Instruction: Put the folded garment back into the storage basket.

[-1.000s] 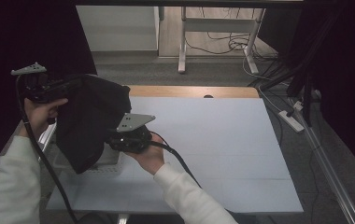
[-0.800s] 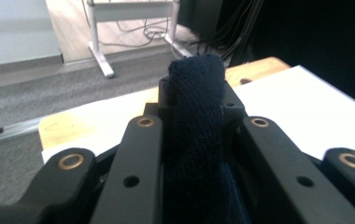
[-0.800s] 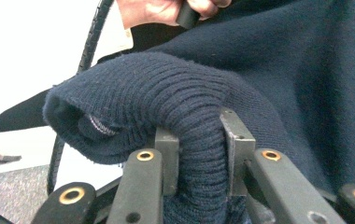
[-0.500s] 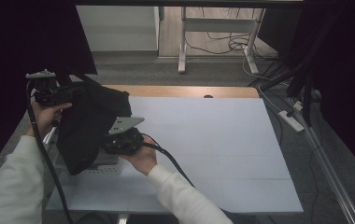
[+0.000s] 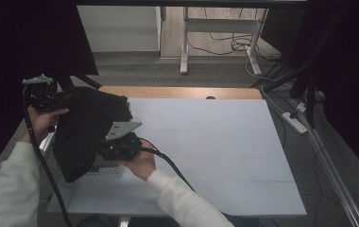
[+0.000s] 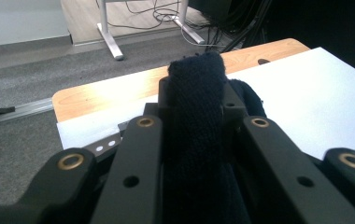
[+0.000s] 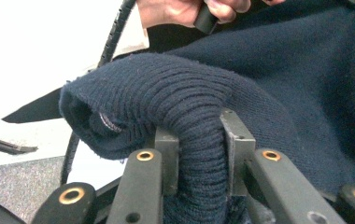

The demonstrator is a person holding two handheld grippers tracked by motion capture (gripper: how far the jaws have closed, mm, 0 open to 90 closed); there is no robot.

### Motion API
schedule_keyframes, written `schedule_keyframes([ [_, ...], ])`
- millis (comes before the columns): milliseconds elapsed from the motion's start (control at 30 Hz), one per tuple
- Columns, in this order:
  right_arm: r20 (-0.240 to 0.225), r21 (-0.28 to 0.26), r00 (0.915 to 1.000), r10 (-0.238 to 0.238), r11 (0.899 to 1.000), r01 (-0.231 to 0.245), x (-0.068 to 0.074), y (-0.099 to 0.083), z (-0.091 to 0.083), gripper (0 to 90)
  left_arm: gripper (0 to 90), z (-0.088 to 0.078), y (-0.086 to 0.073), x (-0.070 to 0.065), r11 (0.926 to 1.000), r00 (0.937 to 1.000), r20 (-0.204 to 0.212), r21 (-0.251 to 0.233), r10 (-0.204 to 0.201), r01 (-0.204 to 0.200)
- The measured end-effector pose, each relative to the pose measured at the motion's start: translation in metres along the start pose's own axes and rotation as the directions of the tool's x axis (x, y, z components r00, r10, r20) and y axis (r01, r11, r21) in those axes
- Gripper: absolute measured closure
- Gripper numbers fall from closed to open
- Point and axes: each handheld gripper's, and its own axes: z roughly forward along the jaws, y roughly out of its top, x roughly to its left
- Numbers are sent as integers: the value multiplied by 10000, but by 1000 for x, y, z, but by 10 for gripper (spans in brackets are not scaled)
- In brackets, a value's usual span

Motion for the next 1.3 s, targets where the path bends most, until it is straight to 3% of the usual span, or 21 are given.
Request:
schedule_keyframes([
  [200,32,106,10000,31,9999,-32,-1,-2,-1,723,761,7,0,-1,9998,10000,-61,197,-34,35],
  [500,88,698,9996,261,9972,-266,-11,-15,12,719,756,37,-5,9,9944,9985,-505,1028,-194,245],
  [767,137,1103,9991,412,9930,-425,-16,-28,24,710,751,61,-14,15,9837,9956,-922,1798,164,4],
  [1067,179,1398,9991,391,9893,-412,-18,-35,31,693,736,75,-21,17,9782,9949,-946,2070,344,-142],
  [1133,146,1560,9990,417,9868,-435,-18,-38,34,628,644,78,-21,18,9726,9931,-1089,2320,426,-163],
  [1200,-72,1676,9978,664,9838,-643,-19,-39,35,464,393,77,-20,16,9692,9891,-1388,2458,496,-142],
  [1233,-13,1572,9971,767,9847,-755,-18,-40,33,398,328,74,-19,15,9688,9866,-1505,2465,626,-238],
  [1300,87,1335,9966,823,9876,-827,-18,-38,25,332,292,66,-17,14,9696,9837,-1563,2395,885,-492],
])
